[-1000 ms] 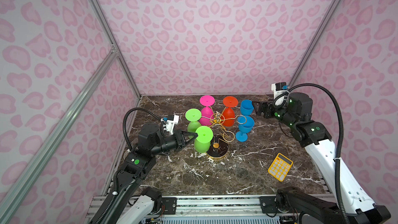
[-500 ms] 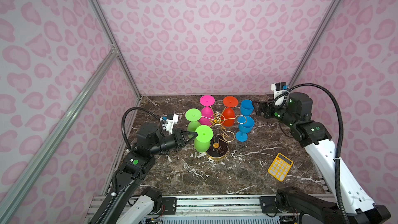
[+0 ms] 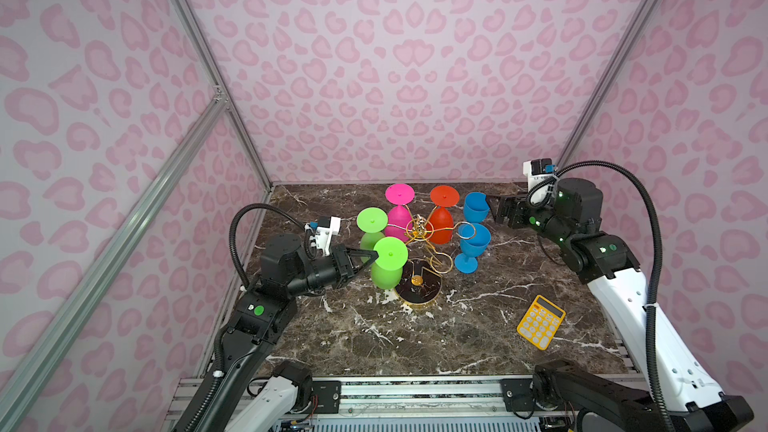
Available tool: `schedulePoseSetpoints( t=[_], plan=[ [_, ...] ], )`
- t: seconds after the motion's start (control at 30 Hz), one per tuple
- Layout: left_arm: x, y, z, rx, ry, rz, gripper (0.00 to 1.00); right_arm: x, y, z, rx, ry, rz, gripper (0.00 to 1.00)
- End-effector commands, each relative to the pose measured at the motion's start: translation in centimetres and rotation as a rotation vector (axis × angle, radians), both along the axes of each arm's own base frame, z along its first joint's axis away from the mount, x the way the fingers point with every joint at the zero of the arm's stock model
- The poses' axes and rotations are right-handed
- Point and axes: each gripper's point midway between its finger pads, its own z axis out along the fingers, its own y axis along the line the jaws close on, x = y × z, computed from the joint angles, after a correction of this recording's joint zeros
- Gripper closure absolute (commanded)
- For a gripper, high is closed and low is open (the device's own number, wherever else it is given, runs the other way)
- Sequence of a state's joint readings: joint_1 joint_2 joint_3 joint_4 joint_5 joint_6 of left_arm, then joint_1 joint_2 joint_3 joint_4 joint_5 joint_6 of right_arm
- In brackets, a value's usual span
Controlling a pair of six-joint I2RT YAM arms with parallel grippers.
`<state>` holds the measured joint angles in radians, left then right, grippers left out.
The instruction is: Take the wine glass off the wine glass rack
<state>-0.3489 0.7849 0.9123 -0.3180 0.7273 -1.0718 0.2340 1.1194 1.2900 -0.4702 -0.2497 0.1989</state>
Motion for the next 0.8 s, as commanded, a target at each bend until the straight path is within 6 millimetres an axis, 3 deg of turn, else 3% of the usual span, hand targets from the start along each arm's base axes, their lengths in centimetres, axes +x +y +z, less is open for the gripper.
schedulePoseSetpoints(
  t=[0.0,0.77],
  plan=[
    [0.1,0.3,0.7,-0.004,-0.032,0.006,0.96,0.1,0.2,0.2,0.003,-0.006,0.008,0.05],
    [1.8,-0.4,1.9,-0.034,-0.062,-0.006,0.96,0.0,0.0,0.0,-0.009,-0.001,-0.001,0.05]
  ],
)
